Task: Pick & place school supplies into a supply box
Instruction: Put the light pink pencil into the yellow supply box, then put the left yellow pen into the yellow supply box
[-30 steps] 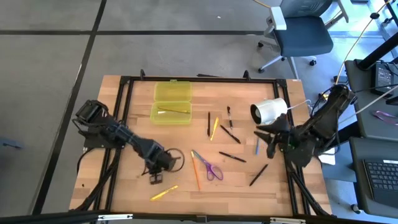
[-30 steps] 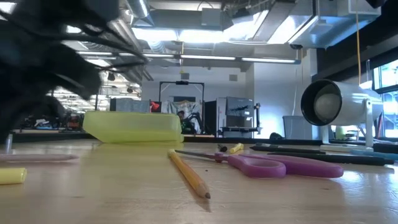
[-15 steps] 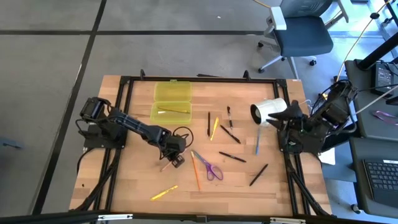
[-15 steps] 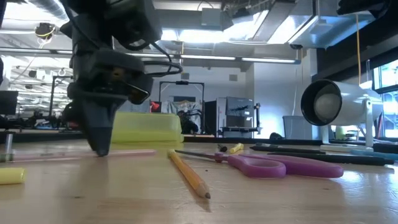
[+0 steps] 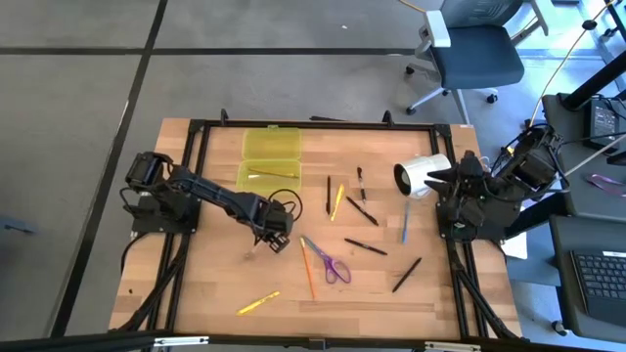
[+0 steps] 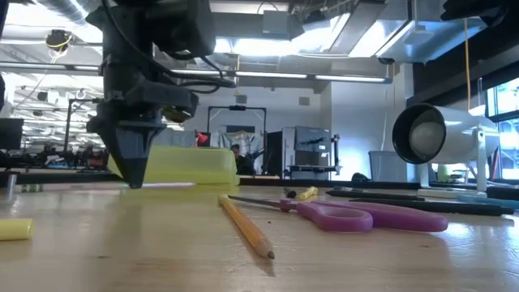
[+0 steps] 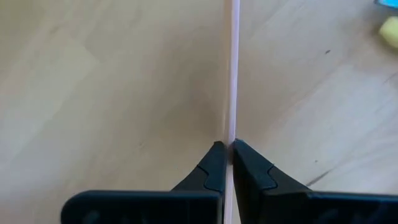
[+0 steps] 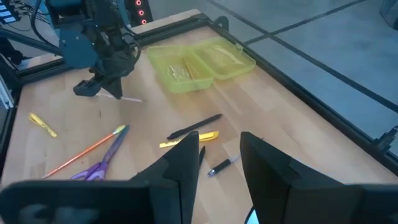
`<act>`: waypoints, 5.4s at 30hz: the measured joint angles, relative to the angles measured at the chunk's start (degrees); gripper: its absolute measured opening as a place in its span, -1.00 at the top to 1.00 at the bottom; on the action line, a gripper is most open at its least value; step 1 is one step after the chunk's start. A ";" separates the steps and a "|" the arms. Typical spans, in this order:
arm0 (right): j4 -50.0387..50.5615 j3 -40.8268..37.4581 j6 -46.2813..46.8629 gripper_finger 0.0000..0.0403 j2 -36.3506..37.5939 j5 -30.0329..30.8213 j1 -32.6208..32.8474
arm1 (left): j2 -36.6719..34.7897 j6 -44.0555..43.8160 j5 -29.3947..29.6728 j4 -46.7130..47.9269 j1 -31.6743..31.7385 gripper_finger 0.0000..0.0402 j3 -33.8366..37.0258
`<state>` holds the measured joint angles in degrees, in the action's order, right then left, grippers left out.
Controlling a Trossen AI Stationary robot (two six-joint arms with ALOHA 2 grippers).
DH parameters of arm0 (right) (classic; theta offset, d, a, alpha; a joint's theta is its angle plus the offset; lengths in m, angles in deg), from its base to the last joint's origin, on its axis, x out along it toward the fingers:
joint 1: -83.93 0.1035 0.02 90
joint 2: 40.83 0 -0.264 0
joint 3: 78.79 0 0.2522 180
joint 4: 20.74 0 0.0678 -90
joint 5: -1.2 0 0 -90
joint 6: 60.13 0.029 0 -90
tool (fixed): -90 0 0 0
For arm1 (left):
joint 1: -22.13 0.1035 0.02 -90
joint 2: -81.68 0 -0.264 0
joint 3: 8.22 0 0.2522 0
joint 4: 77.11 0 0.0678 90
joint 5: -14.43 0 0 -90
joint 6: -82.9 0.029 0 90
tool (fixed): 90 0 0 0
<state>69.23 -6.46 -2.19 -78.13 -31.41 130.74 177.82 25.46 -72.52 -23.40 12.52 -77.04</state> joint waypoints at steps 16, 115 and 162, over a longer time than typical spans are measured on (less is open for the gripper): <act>-0.26 0.00 1.83 0.40 -0.19 1.49 0.00 | -0.72 3.61 -2.44 -0.30 0.03 0.98 -0.35; -13.86 -8.00 2.02 0.40 -1.33 5.78 -0.02 | -18.21 38.02 -6.83 19.70 6.21 0.58 -20.97; -33.01 -14.88 -10.27 0.40 -6.49 -0.10 -3.97 | 8.02 -23.73 -4.09 11.23 -31.14 -0.01 -20.95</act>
<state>36.22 -21.34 -12.46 -84.62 -31.51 126.77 185.84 1.73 -76.61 -12.16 -18.63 -97.99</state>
